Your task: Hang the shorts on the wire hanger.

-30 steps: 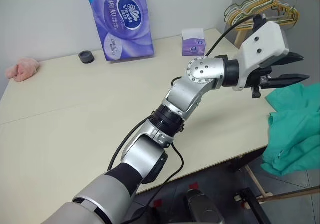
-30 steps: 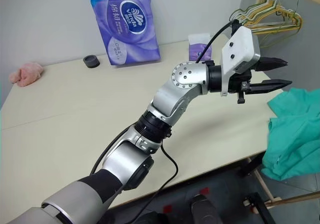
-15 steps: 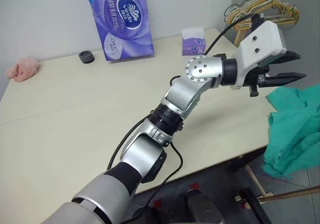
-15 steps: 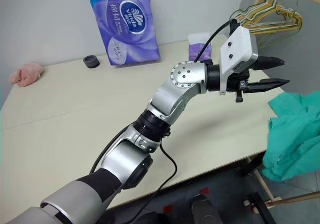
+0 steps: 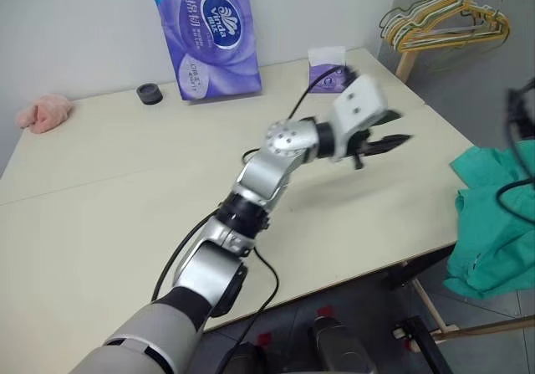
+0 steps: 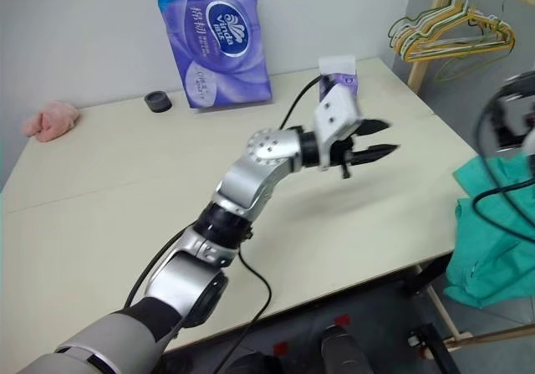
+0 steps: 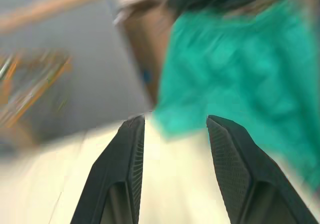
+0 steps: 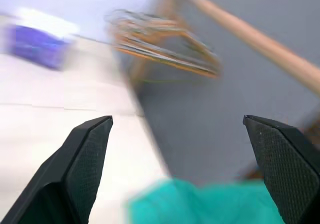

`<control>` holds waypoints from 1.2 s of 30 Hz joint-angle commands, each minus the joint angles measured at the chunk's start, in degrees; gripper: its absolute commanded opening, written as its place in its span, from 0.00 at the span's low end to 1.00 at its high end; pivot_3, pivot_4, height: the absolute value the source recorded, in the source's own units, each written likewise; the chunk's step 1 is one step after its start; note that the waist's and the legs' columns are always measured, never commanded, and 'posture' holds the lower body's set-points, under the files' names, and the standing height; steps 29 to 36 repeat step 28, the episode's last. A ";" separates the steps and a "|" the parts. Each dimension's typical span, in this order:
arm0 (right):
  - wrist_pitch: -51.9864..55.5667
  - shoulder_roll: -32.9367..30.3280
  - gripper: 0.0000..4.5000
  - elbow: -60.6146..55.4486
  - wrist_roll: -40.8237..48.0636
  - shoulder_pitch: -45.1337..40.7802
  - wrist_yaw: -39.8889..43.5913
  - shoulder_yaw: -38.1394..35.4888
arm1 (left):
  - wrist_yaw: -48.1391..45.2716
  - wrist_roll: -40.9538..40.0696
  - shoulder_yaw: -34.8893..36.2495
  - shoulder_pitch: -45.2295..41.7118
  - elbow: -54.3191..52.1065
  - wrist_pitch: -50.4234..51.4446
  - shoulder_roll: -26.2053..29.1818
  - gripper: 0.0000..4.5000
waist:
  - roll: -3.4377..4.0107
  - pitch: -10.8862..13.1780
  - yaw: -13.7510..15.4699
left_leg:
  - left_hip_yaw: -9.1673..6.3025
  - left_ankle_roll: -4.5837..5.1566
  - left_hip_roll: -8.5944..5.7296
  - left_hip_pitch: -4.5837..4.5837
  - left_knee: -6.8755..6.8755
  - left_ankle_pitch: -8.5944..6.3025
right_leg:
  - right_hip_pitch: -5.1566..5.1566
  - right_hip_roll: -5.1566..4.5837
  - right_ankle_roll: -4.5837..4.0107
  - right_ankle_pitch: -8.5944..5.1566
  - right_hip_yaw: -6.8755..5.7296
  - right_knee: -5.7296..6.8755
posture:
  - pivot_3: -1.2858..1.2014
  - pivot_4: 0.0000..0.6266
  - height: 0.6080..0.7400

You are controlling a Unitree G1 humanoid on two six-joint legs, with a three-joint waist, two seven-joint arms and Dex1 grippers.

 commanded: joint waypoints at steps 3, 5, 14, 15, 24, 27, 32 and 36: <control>-17.61 14.00 0.99 -2.18 -8.65 2.62 7.35 12.25 | 20.21 5.20 9.35 12.40 -9.70 7.35 2.12 0.46 | -0.41 -0.04 1.75 | -0.20 -0.10 0.07 -0.07 0.05 0.05 | -0.06 -0.15 -0.01 0.01 -0.11 0.12 | 0.47 0.17 1.00; -21.27 19.02 0.99 -1.04 -10.29 4.86 10.23 15.72 | 25.81 8.07 10.49 18.25 -12.96 6.32 2.46 0.46 | -0.55 -0.15 3.16 | -0.34 -0.15 0.02 -0.16 0.09 0.05 | -0.17 -0.32 -0.29 0.18 -0.27 0.32 | 0.47 0.17 1.00; -43.88 35.95 0.99 18.65 -25.91 11.37 13.56 23.68 | 44.75 11.56 21.09 34.98 -19.80 6.50 0.62 0.46 | -1.58 -0.89 10.91 | -0.40 -0.54 -0.19 -0.65 0.16 0.25 | -0.81 -0.76 -0.69 0.44 -0.61 0.64 | 0.52 0.12 1.00; -45.75 37.58 0.99 20.62 -26.50 11.32 13.88 23.47 | 45.12 11.16 21.84 35.47 -19.67 6.17 0.73 0.46 | -1.60 -0.90 11.35 | -0.39 -0.44 -0.20 -0.61 0.17 0.25 | -0.78 -0.77 -0.80 0.54 -0.64 0.63 | 0.52 0.12 1.00; -52.12 45.40 0.99 31.71 -26.51 10.73 17.75 19.96 | 44.14 9.41 23.10 37.71 -19.09 0.30 2.14 0.46 | -2.09 -1.35 12.58 | -0.55 -0.47 -0.25 -0.09 0.14 0.77 | -0.24 -0.77 -1.07 0.92 -0.98 0.70 | 0.55 0.11 1.00; -52.60 46.32 0.99 32.73 -27.44 10.50 18.15 19.67 | 44.28 8.18 23.68 37.70 -18.97 0.05 1.33 0.46 | -2.09 -1.42 12.68 | -0.54 -0.46 -0.24 0.04 0.14 0.78 | -0.14 -0.77 -1.07 0.93 -1.05 0.72 | 0.55 0.12 1.00; -52.73 46.61 0.99 32.89 -27.76 10.53 18.30 19.64 | 44.24 7.75 23.74 37.82 -19.22 -0.11 0.98 0.46 | -2.09 -1.42 12.68 | -0.54 -0.46 -0.24 0.06 0.13 0.78 | -0.14 -0.76 -1.07 0.93 -1.05 0.73 | 0.56 0.13 1.00; -52.73 46.61 0.99 32.89 -27.76 10.53 18.30 19.64 | 44.24 7.75 23.74 37.82 -19.22 -0.11 0.98 0.46 | -2.09 -1.42 12.68 | -0.54 -0.46 -0.24 0.06 0.13 0.78 | -0.14 -0.76 -1.07 0.93 -1.05 0.73 | 0.56 0.13 1.00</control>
